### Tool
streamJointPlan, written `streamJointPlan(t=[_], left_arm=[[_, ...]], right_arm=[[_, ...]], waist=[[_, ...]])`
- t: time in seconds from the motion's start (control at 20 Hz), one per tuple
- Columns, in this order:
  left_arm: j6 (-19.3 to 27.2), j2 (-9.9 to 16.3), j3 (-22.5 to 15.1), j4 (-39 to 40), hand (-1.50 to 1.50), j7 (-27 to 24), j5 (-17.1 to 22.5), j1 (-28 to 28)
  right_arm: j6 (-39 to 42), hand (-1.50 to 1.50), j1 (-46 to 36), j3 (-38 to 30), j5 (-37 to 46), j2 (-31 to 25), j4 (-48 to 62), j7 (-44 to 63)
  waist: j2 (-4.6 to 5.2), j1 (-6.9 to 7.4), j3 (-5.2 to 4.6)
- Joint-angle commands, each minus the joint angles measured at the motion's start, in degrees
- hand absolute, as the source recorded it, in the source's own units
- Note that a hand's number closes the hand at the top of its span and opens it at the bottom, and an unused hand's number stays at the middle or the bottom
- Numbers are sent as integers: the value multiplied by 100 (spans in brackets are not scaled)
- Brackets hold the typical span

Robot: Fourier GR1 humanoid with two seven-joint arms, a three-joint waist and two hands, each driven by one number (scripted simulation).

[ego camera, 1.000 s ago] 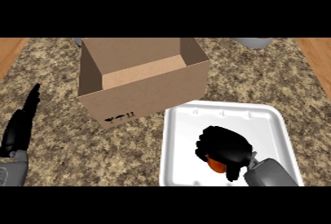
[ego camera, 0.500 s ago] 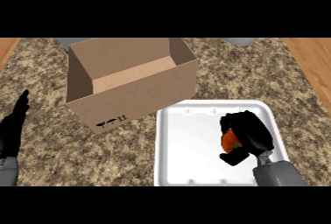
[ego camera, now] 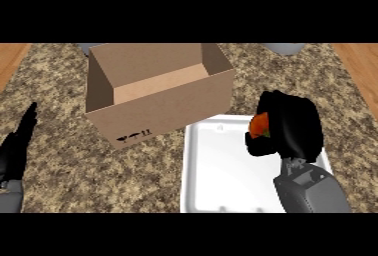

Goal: Pick the tomato from the tray and place it in the cardboard box

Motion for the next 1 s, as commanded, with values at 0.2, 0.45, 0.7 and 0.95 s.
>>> streamJointPlan(t=[0.2,0.45,0.7,0.95], left_arm=[[-219,61,23,113,0,115,61,-371],[-104,-20,-46,252,0,-135,-82,-354],[-58,-179,-222,-30,0,173,-180,-438],[-64,-199,-213,172,0,-179,-186,-402]], right_arm=[[668,150,-1988,847,-963,111,89,2116],[-199,150,-3255,145,-2100,113,1243,2232],[-1808,150,-4012,404,-2313,113,3041,2517],[-2413,150,-5002,-352,-2822,113,4464,2242]], waist=[[86,214,22],[118,276,19],[135,390,21],[181,469,16]])
